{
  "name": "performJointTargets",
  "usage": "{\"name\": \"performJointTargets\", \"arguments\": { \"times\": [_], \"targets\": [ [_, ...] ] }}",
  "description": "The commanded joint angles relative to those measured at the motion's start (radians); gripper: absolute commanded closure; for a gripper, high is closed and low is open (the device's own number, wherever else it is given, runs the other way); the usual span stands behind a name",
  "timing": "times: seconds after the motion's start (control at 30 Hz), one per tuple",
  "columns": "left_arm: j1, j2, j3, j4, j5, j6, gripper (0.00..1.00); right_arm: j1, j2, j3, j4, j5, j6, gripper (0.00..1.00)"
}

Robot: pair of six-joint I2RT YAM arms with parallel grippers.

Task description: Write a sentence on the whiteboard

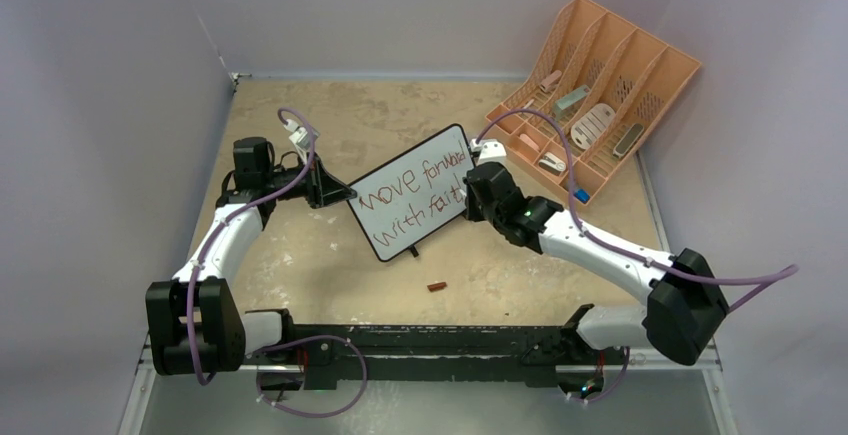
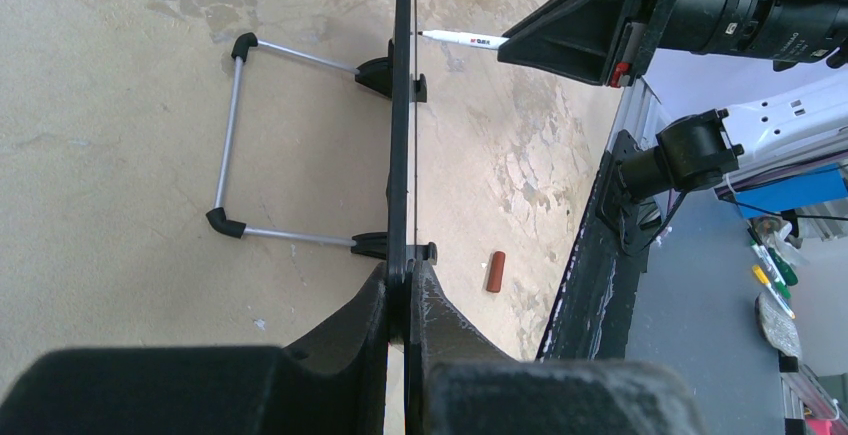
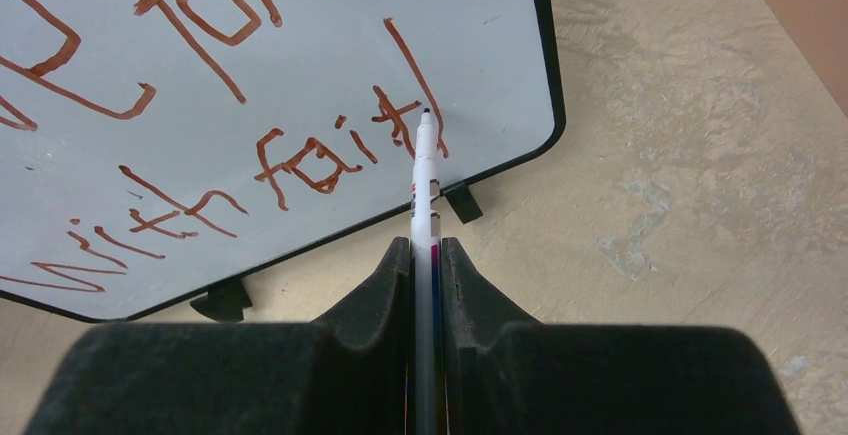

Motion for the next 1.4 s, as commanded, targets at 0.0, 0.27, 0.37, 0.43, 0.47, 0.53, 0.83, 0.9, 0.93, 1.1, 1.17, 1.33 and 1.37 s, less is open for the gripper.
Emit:
{"name": "performJointTargets", "arguments": {
  "times": [0.0, 0.27, 0.37, 0.43, 0.47, 0.53, 0.83, 0.9, 0.93, 1.1, 1.17, 1.33, 1.37],
  "targets": [
    [0.007, -0.022, 0.011, 0.02, 0.001, 0.019, 1.0, -0.007, 0.006, 0.055, 0.049, 0.04, -0.023, 1.0],
    [0.007, -0.02, 0.012, 0.02, 0.003, 0.02, 1.0, -0.014, 0.016, 0.057, 0.061, 0.041, -0.028, 1.0],
    [0.007, -0.02, 0.013, 0.018, 0.004, 0.021, 1.0, -0.017, 0.02, 0.055, 0.065, 0.04, -0.03, 1.0],
    [0.007, -0.02, 0.013, 0.019, 0.003, 0.021, 1.0, -0.02, 0.02, 0.055, 0.067, 0.04, -0.033, 1.0],
    [0.008, -0.02, 0.013, 0.019, 0.002, 0.021, 1.0, -0.022, 0.022, 0.055, 0.067, 0.041, -0.033, 1.0],
    [0.007, -0.02, 0.013, 0.018, 0.003, 0.021, 1.0, -0.024, 0.024, 0.053, 0.068, 0.038, -0.036, 1.0],
    [0.007, -0.022, 0.013, 0.019, 0.002, 0.022, 1.0, -0.034, 0.024, 0.04, 0.065, 0.04, -0.029, 1.0],
    [0.007, -0.022, 0.013, 0.018, 0.002, 0.022, 1.0, -0.034, 0.027, 0.037, 0.061, 0.042, -0.025, 1.0],
    [0.007, -0.022, 0.013, 0.019, 0.003, 0.022, 1.0, -0.036, 0.027, 0.035, 0.058, 0.041, -0.024, 1.0],
    [0.008, -0.023, 0.013, 0.019, 0.001, 0.022, 1.0, -0.038, 0.029, 0.027, 0.043, 0.03, -0.009, 1.0],
    [0.008, -0.024, 0.013, 0.018, 0.001, 0.022, 1.0, -0.038, 0.026, 0.022, 0.035, 0.024, -0.003, 1.0],
    [0.007, -0.025, 0.013, 0.019, 0.001, 0.021, 1.0, -0.038, 0.022, 0.01, 0.012, 0.01, 0.016, 1.0],
    [0.007, -0.025, 0.013, 0.019, 0.001, 0.021, 1.0, -0.038, 0.021, 0.005, 0.009, 0.005, 0.019, 1.0]
  ]
}}
